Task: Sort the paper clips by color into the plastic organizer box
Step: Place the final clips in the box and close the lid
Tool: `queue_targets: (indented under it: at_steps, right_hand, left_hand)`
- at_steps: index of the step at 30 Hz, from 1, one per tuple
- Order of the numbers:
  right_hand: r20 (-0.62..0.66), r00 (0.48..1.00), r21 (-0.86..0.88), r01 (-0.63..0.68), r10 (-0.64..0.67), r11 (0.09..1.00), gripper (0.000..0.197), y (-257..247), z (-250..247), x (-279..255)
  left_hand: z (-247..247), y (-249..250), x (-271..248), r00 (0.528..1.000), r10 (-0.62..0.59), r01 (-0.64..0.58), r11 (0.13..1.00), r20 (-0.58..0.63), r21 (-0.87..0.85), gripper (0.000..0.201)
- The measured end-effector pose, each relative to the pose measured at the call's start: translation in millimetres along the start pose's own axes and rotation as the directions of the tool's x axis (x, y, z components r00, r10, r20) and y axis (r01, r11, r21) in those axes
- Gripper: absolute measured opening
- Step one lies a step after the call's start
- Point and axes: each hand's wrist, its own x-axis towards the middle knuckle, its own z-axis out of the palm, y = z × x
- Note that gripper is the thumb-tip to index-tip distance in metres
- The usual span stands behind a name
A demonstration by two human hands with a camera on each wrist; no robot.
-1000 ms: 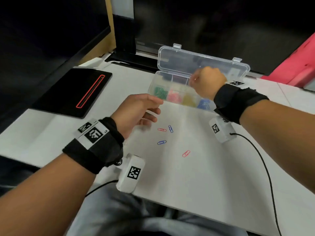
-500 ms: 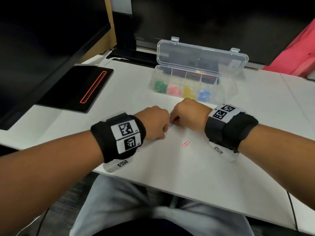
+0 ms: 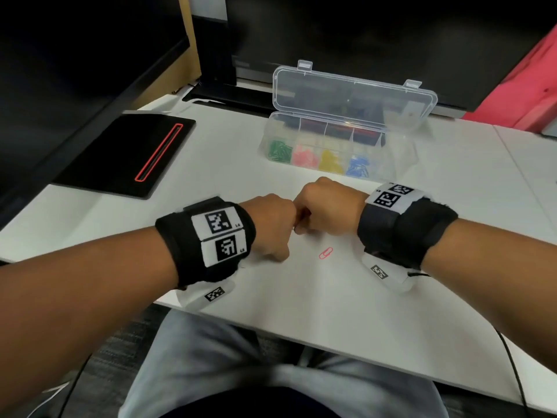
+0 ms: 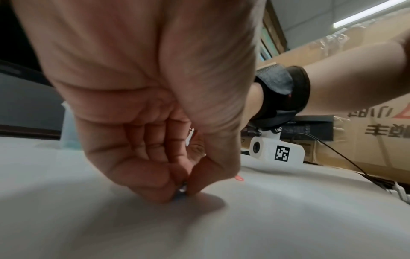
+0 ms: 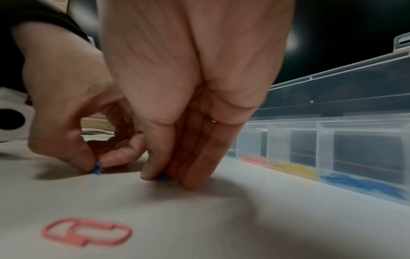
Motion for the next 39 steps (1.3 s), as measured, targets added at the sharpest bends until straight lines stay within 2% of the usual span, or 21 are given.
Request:
queue_targets:
  at_steps: [5,7,8,9,11,13,14,15,18,19,21,23,25,26,27,30,31,32,34,36,39]
  right_hand:
    - [0.042,0.999,-0.026,-0.013,0.014,1.000,0.005,1.5,-0.5,-1.6]
    - [-0.049,0.997,0.043,-0.053,0.055,0.998,0.005,11.8,-13.2,-10.6]
    - [-0.150,0.985,0.119,-0.073,0.091,0.990,0.005,19.4,-22.3,-14.5]
    - [-0.276,0.951,0.187,-0.086,0.137,0.979,0.004,29.0,-32.1,-17.4]
    - [-0.508,0.831,0.227,-0.126,0.228,0.966,0.005,51.0,-51.7,-20.6]
    - [-0.624,0.719,0.240,-0.195,0.305,0.951,0.009,73.6,-64.2,-18.8]
    - [-0.643,0.684,0.262,-0.227,0.345,0.938,0.010,84.6,-67.0,-15.3]
    - [-0.634,0.675,0.271,-0.264,0.378,0.926,0.012,95.3,-66.9,-10.5]
    - [-0.449,0.779,0.179,-0.402,0.438,0.898,0.020,112.3,-54.1,1.2]
    - [-0.430,0.779,0.184,-0.420,0.457,0.889,0.022,113.6,-50.1,1.0]
    - [-0.492,0.719,0.322,-0.374,0.491,0.870,0.025,115.5,-45.2,-5.5]
    - [-0.590,0.614,0.451,-0.288,0.524,0.845,0.024,113.7,-42.1,-18.0]
    - [-0.623,0.552,0.493,-0.273,0.554,0.826,0.021,110.5,-37.2,-30.4]
    - [-0.610,0.563,0.490,-0.284,0.557,0.824,0.019,106.4,-35.1,-37.4]
    - [-0.574,0.610,0.479,-0.290,0.546,0.828,0.017,101.9,-32.5,-43.6]
    - [-0.290,0.896,0.389,-0.212,0.338,0.897,0.018,84.9,-25.4,-63.0]
    - [-0.166,0.957,0.364,-0.163,0.236,0.917,0.017,77.2,-23.7,-67.9]
    - [-0.061,0.987,0.365,-0.119,0.152,0.923,0.012,69.2,-21.5,-71.9]
    - [0.046,0.997,0.387,-0.073,0.059,0.919,0.013,53.4,-18.2,-76.2]
    - [0.052,0.999,0.358,-0.033,0.016,0.933,0.022,42.1,-14.1,-72.7]
    - [0.087,0.994,0.215,0.053,-0.073,0.975,0.027,28.6,-4.7,-62.5]
  left_hand:
    - [-2.5,-10.1,-6.0,1.000,-0.030,0.030,0.998,-0.002,-0.053,0.009]
    - [-12.3,-11.7,-7.9,0.998,-0.029,0.022,0.994,-0.059,-0.108,0.004]
    - [-19.9,-12.0,-7.2,0.994,-0.029,0.012,0.987,-0.102,-0.159,0.002]
    - [-28.7,-11.4,-5.2,0.988,-0.029,-0.004,0.977,-0.151,-0.215,0.003]
    - [-48.1,-6.8,3.2,0.964,-0.019,-0.059,0.957,-0.266,-0.282,0.009]
    - [-66.8,2.4,15.5,0.923,0.009,-0.140,0.939,-0.384,-0.314,0.012]
    - [-75.4,7.7,23.2,0.901,0.019,-0.179,0.926,-0.434,-0.331,0.013]
    - [-83.2,13.1,32.4,0.879,0.021,-0.209,0.915,-0.476,-0.346,0.012]
    - [-100.7,29.7,65.4,0.823,0.004,-0.247,0.903,-0.568,-0.352,0.010]
    - [-104.4,35.6,76.6,0.806,0.003,-0.260,0.900,-0.591,-0.350,0.010]
    - [-109.1,46.4,96.7,0.781,0.016,-0.286,0.898,-0.624,-0.335,0.011]
    - [-108.2,53.4,113.3,0.765,0.040,-0.299,0.906,-0.643,-0.299,0.012]
    - [-103.8,58.6,124.3,0.773,0.082,-0.301,0.920,-0.629,-0.250,0.013]
    - [-101.1,60.9,127.5,0.788,0.111,-0.301,0.927,-0.606,-0.222,0.017]
    - [-98.5,62.4,129.4,0.806,0.145,-0.302,0.935,-0.575,-0.187,0.023]
    - [-93.2,61.3,124.3,0.817,0.219,-0.297,0.953,-0.533,-0.063,0.040]
    - [-92.0,59.5,118.6,0.807,0.226,-0.302,0.952,-0.545,-0.053,0.038]
    - [-91.0,57.6,111.6,0.803,0.226,-0.311,0.948,-0.552,-0.065,0.033]
    - [-89.2,52.5,94.2,0.822,0.215,-0.317,0.942,-0.527,-0.112,0.026]
    - [-85.8,45.3,75.6,0.871,0.209,-0.278,0.956,-0.444,-0.097,0.020]
    - [-70.5,27.9,52.7,0.953,0.187,-0.178,0.982,-0.239,0.059,0.011]
